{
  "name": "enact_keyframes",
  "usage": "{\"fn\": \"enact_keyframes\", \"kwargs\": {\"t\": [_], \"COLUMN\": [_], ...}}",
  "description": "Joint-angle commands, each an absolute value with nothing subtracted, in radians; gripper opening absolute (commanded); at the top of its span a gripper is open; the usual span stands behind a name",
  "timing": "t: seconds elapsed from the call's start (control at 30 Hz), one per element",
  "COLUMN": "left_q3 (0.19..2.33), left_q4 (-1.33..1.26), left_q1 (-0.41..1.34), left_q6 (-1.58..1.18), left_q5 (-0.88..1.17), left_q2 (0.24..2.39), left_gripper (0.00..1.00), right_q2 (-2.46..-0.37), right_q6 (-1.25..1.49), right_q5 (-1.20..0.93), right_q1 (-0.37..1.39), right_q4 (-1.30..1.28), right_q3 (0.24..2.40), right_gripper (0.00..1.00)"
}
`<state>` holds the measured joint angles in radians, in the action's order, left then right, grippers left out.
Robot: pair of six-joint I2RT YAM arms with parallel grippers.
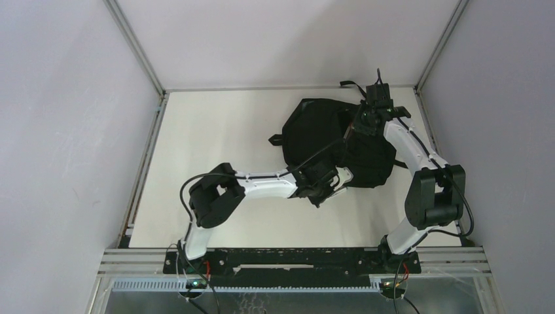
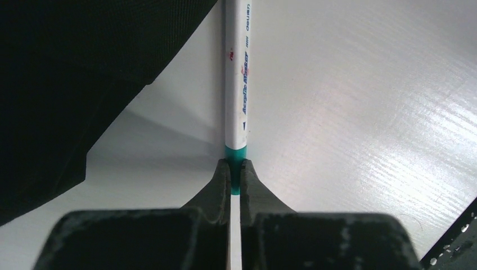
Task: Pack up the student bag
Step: Pick up the stationery from the center of the board.
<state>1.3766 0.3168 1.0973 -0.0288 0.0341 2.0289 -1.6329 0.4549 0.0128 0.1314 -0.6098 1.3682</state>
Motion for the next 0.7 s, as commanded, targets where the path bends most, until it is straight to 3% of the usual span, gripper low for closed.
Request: {"fn": "enact_keyframes", "kwargs": {"t": [0.0, 0.47, 0.67], "left_q3": [1.318, 1.159, 1.145], "left_q4": [0.38, 0.386, 0.373], "left_q1": [1.102, 1.074, 1.003], "left_q6": [-0.041, -0.144, -0.232], "left_q5": [0.007, -0.008, 0.075], "left_q2": [1.952, 1.693, 1.589], "left_gripper": [0.0, 0.0, 0.0], "right_q2": [-1.565, -1.543, -1.524], "right_q6": [0.468, 0.468, 0.469], "right_q5": [0.011, 0.012, 0.011], "right_q1": [0.126, 0.117, 0.12], "right_q4": [-0.561, -0.568, -0.569], "right_q3": [1.358, 1.333, 1.32], "right_gripper": [0.0, 0.0, 0.0]}}
